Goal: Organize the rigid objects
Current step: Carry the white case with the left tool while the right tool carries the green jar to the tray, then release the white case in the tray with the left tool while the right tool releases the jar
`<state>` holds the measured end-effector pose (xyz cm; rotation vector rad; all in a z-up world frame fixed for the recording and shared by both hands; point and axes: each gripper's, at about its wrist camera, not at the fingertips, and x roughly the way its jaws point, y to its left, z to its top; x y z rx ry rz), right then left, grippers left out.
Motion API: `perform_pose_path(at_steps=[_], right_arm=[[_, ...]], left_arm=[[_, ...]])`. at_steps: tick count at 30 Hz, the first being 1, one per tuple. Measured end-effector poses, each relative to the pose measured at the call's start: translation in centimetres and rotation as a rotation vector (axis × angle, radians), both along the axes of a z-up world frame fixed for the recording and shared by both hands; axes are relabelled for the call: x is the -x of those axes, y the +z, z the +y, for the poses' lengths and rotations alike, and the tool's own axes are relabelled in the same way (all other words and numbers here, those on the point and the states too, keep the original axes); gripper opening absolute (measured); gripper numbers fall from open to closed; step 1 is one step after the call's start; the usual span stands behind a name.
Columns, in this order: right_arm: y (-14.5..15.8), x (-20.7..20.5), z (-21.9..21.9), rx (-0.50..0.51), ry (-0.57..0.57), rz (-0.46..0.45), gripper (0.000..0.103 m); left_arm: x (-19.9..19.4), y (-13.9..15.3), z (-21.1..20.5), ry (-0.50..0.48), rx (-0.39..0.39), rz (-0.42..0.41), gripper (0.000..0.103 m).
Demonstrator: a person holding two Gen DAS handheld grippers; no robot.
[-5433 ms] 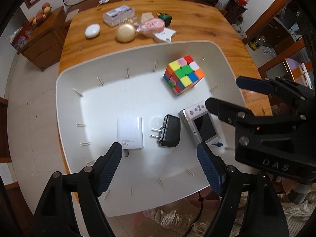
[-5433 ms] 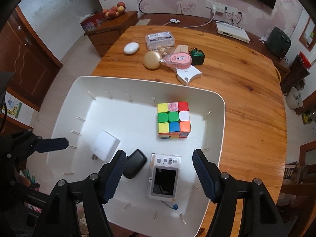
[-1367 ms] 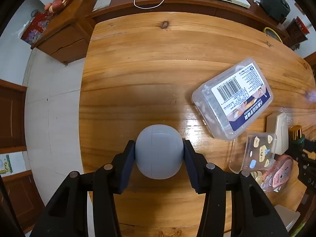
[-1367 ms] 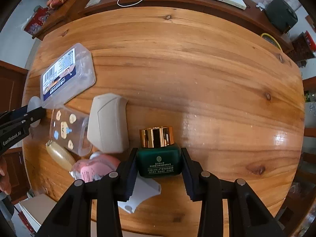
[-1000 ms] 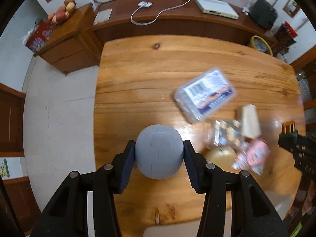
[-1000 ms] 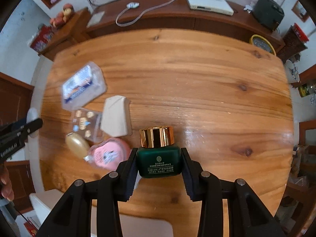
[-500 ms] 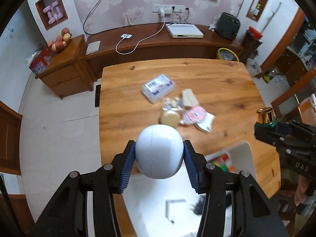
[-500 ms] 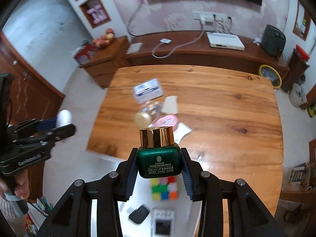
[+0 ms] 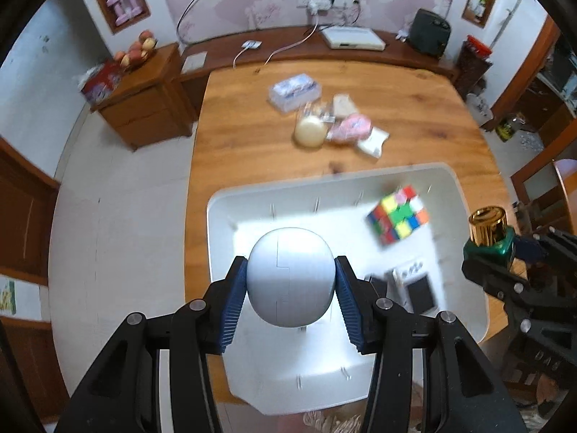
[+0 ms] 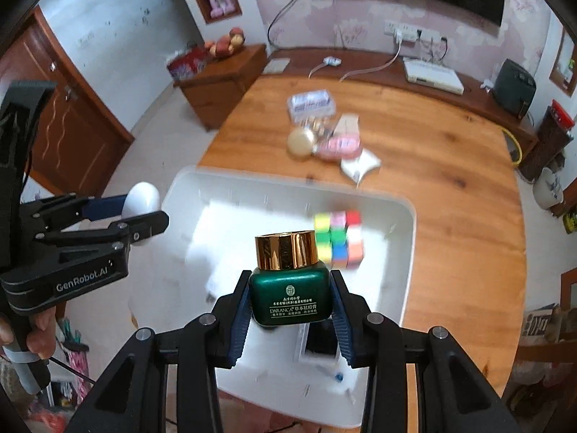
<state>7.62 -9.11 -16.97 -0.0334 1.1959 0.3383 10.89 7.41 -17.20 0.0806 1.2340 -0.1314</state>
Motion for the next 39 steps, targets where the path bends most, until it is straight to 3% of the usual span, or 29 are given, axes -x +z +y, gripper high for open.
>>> perform_pose_path(at_steps=[10, 22, 39], right_arm=[[-4.1, 3.5, 1.8, 0.127, 0.076, 0.042, 0.041], [-7.0, 4.2, 1.7, 0.192, 0.079, 0.113, 0.041], [-9.6, 3.9, 2.4, 0.242, 0.104, 0.22, 0.045]], left_arm=[[4.6, -4.6, -1.3, -0.002, -0.085, 0.04, 0.052], [6.4, -9.0, -3.0, -0.057, -0.134, 0.115, 0.052], [6.2, -11.4, -3.2, -0.079, -0.157, 0.187, 0.052]])
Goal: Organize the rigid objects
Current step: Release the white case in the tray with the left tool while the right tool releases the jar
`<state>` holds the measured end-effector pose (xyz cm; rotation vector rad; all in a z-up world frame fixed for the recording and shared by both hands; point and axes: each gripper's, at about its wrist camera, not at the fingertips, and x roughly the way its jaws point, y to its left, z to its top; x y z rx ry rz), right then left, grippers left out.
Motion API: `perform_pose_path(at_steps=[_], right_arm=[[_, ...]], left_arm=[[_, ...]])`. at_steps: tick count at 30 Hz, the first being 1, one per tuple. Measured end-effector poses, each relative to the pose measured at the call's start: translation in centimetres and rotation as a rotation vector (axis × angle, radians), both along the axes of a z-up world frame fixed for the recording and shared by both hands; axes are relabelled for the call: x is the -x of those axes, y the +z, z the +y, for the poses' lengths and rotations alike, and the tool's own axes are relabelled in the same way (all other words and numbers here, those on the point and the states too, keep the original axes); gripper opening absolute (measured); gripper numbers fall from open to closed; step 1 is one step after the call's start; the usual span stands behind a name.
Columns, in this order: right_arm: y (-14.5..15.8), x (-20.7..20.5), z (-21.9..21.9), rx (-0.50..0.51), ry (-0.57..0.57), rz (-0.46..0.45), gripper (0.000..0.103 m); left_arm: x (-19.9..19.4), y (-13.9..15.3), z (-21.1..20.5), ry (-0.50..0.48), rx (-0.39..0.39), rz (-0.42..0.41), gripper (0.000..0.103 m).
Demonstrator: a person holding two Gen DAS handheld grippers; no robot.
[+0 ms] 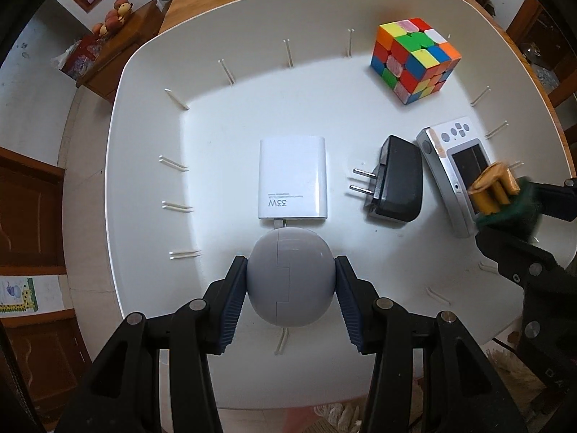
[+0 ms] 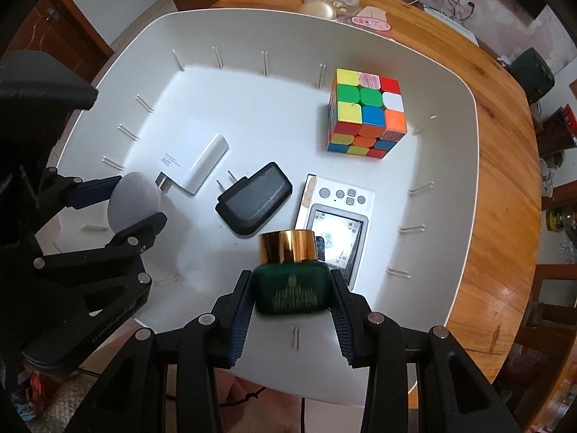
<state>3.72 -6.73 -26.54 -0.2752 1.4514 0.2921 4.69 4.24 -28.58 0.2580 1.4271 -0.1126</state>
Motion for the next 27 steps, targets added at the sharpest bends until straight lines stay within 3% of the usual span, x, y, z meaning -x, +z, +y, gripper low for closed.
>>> perform_pose_path(at_steps=[4, 11, 27], right_arm=[[0.3, 0.1, 0.4, 0.009, 0.019, -0.018, 0.059], [1.2, 0.1, 1.1, 0.019, 0.038, -0.053, 0.06], [4.0, -0.2, 0.3, 0.02, 0.005, -0.179, 0.06]], left_arm=[[-0.3, -0.4, 0.1, 0.003, -0.001, 0.014, 0.054], [-0.5, 0.6, 0.4, 0.017, -0.007, -0.024, 0.079], [-0.5, 3.6, 0.7, 0.016, 0.009, -0.098, 0.08]])
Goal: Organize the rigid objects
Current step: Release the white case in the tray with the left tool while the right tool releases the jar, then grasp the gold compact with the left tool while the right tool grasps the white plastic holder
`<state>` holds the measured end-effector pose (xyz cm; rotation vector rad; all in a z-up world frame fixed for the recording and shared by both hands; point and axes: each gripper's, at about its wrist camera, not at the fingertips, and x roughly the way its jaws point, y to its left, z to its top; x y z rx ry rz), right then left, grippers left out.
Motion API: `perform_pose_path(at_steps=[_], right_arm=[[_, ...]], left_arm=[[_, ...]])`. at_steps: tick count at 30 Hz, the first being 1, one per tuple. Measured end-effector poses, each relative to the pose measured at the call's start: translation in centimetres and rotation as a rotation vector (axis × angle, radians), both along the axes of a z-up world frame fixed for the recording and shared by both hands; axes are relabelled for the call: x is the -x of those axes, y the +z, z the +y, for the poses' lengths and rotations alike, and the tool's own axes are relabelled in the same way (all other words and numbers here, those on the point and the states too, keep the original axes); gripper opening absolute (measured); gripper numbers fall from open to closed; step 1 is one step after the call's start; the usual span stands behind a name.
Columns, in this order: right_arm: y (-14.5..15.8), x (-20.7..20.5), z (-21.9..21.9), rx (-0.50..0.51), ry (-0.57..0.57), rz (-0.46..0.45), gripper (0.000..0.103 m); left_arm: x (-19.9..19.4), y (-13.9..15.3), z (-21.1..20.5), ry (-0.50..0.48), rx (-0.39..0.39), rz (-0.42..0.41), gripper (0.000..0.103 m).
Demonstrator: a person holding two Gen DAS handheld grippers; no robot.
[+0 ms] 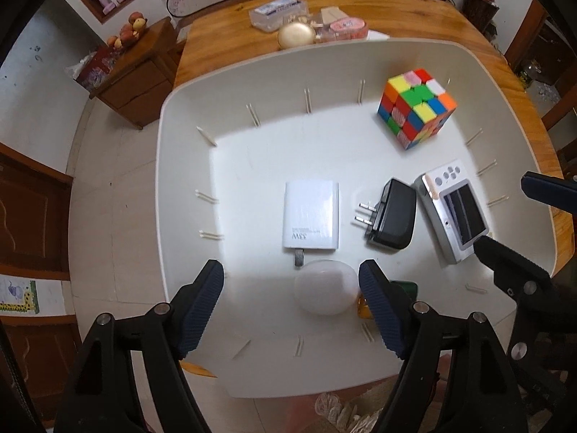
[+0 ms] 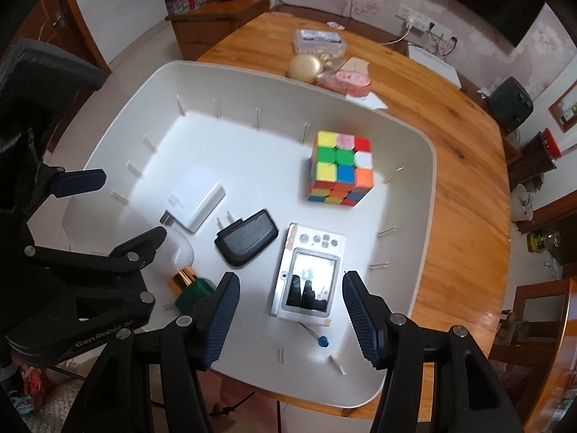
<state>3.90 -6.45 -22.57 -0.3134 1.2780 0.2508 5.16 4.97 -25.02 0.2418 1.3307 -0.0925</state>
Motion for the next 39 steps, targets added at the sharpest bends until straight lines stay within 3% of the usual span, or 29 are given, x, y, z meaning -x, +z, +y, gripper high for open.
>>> perform_pose_path(at_steps=[7, 22, 34, 39], right_arm=[[2.6, -0.3, -1.6, -0.013, -0.048, -0.072, 0.06], [8.3, -3.5, -5.7, -0.144, -0.161, -0.148, 0.06], [10.9, -9.7, -7.1, -0.196, -0.21, -0.15, 0.06], [11.1, -13.6, -6.9, -0.152, -0.179, -0.183, 0.062]], left_arm=[[-1.8, 3.1, 0.3, 0.013, 0.032, -0.046, 0.08], [-6.0, 11.6, 0.7, 0.023, 0.082, -0.219, 0.08], [-11.4, 14.2, 0.4, -0.025, 0.046, -0.281, 0.085], [-14.2, 13.7, -0.1, -0.059, 0.038, -0.275, 0.085]])
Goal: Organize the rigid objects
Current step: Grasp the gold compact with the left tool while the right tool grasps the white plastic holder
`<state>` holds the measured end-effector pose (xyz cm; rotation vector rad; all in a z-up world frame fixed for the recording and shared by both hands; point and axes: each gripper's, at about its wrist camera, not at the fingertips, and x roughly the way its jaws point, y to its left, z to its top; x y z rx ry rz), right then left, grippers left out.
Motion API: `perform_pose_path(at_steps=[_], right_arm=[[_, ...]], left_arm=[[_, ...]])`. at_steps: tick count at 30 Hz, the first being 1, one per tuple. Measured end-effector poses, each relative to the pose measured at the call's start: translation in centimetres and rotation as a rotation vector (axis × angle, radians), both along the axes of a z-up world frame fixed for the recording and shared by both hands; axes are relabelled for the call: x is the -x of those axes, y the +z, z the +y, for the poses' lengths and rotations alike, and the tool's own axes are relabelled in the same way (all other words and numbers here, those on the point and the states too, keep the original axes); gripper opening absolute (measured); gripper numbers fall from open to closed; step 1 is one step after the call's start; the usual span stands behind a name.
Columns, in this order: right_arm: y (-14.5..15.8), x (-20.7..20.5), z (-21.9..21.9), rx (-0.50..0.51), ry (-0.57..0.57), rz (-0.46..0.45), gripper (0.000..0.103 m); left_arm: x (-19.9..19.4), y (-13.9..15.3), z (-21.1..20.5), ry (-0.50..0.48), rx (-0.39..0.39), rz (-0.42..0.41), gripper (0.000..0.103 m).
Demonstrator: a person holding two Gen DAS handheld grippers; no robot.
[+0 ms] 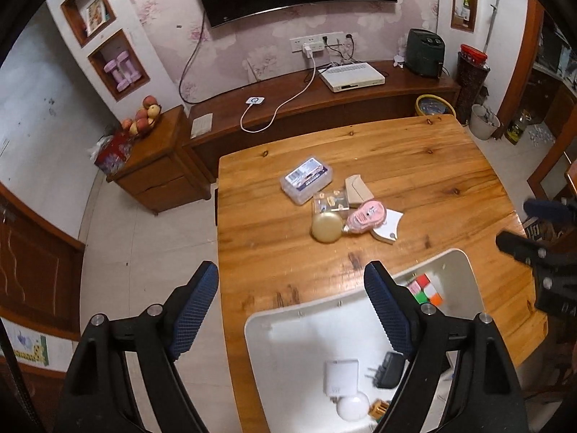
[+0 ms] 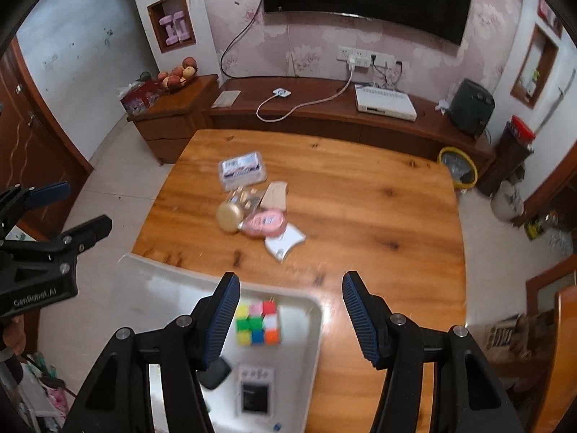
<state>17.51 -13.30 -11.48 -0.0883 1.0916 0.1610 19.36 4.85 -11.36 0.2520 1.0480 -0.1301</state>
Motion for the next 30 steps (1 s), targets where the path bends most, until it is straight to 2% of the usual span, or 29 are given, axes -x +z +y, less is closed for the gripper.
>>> perform_pose_path(at_steps=[3, 7, 14, 19, 23, 30], right_arm=[[-1.1, -2.4, 0.4, 0.036, 0.053, -0.013, 0.07], [-4.1, -5.4, 1.4, 0.09, 0.157, -0.001, 0.07], [-12.5, -9.6, 3.0, 0.145, 0.291, 0.153, 0.07], [-16.5, -11.2, 3.9, 0.15, 0.335, 0.226, 0.07], [-18.6, -12.1, 4.5, 0.161, 0.365, 0.264, 0.07], [-20.4, -13.0, 4.5, 0.178, 0.395, 0.295, 0.07]], left_arm=[[-2.1, -1.3, -0.3, -0.015, -0.003, 0.031, 0.085], [-5.0, -3.9, -0.4, -0.021, 0.009, 0.091, 0.085], [-9.3, -10.1, -0.5, -0.027, 0.034, 0.209, 0.085], [-11.4, -13.6, -0.5, 0.004, 0.064, 0.279, 0.085], [-12.6, -15.8, -0.9, 0.019, 0.087, 0.327, 0.085], [-13.7, -17.6, -1.7, 0.035, 0.134, 0.366, 0.085]])
